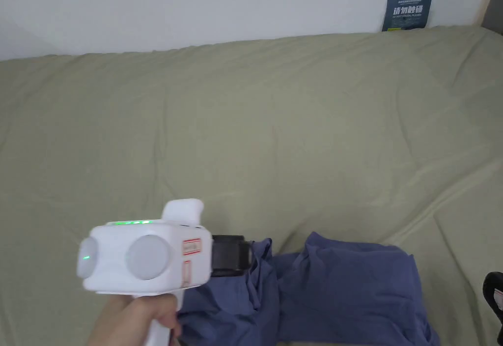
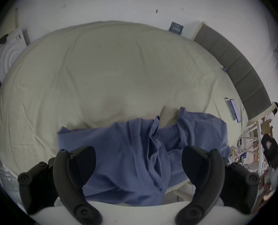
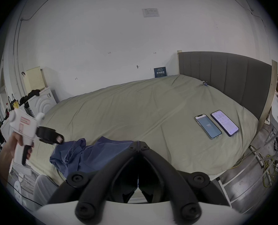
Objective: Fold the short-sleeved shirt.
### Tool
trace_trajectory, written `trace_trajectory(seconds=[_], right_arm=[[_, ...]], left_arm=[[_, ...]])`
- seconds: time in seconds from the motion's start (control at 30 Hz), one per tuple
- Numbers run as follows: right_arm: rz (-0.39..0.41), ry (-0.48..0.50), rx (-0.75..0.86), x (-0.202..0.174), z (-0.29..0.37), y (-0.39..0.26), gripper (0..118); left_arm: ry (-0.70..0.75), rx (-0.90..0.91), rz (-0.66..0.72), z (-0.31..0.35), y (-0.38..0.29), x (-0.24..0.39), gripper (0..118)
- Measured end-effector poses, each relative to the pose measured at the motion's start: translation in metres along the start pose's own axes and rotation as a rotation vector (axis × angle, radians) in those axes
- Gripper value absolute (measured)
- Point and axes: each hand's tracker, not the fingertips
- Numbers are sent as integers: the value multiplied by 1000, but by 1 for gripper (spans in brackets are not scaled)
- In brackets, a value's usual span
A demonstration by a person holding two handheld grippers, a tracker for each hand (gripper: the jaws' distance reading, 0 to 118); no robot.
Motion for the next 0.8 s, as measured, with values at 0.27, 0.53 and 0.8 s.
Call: trace_trajectory(seconds=[0.27,0.53,0.8], right_arm=[[6,21,-19,-13,-7,2,0],[6,24,-48,-16,-8,-4,1],[13,40,-51,-22,-11,-3,1]], left_arm=[[-203,-28,199,-28,-9,-61,0],[-355,-210,190,-126,-46,-7,0],[-346,-200,167,-100,-33,-8,0]])
